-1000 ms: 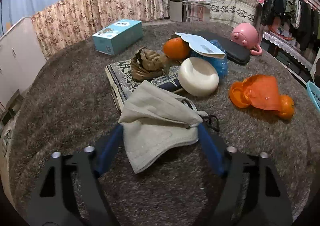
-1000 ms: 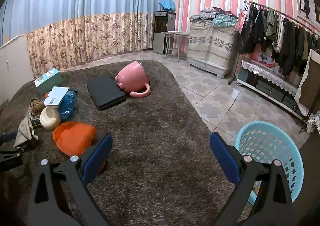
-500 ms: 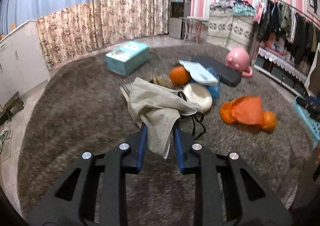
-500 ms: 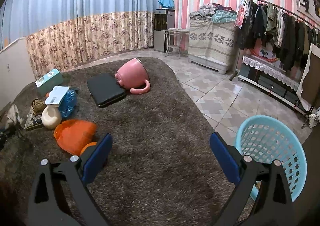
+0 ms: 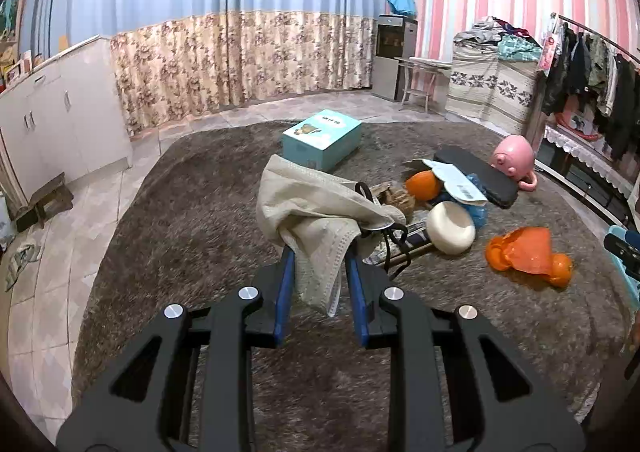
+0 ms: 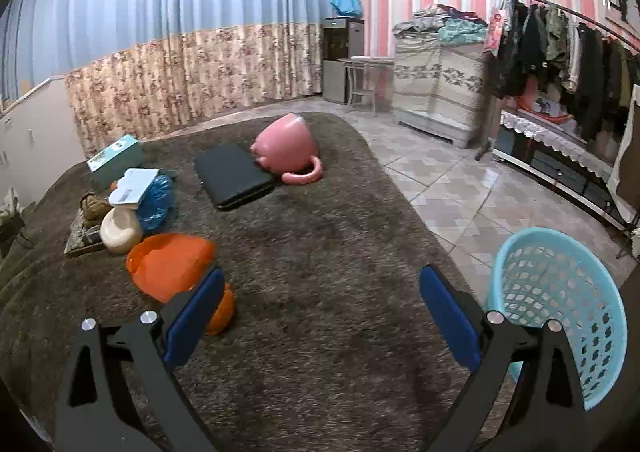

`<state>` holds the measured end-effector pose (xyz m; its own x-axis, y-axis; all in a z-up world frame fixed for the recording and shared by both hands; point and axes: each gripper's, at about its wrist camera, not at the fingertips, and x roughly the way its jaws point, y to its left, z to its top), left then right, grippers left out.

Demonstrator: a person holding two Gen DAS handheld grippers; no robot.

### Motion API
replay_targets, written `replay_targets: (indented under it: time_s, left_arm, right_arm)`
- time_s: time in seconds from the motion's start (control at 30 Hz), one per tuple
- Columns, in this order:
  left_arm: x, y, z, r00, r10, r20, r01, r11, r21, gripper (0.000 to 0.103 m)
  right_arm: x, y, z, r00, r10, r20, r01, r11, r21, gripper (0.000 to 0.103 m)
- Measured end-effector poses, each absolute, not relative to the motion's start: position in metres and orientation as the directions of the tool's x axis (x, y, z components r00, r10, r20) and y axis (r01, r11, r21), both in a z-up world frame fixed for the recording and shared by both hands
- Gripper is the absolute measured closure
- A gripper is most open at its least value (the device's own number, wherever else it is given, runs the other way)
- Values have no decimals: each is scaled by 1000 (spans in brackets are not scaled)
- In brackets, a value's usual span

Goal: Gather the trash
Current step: 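Grasp the orange with the right tool while the left tool holds the cloth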

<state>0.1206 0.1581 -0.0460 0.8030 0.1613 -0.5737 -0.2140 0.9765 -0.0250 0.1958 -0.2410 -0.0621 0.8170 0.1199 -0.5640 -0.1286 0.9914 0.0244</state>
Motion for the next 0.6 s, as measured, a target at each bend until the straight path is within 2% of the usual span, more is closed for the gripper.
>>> replay_targets:
  time_s: [0.23,0.47,0.5,0.6]
  left_arm:
    - [123,162,-57,791,190,-581,-226,974,10,79]
    - [126,167,-67,781,182,-598,-229,973,-4,79]
    - [127,167,-68,779,180,-600,-229,973,-5,79]
    - [126,164,-70,778,179,-602,-226,974,-3,79]
  right_arm:
    - [199,-217,-74,776,224,-590,-249,968,40,7]
    - [204,-183,-96,711,236,-663,-332,943,-21,9]
    - [205,-180,-99,703,235,-671,-342,939,-28,13]
    - [209,-178,-105,669,264,-695,-365,931,2,41]
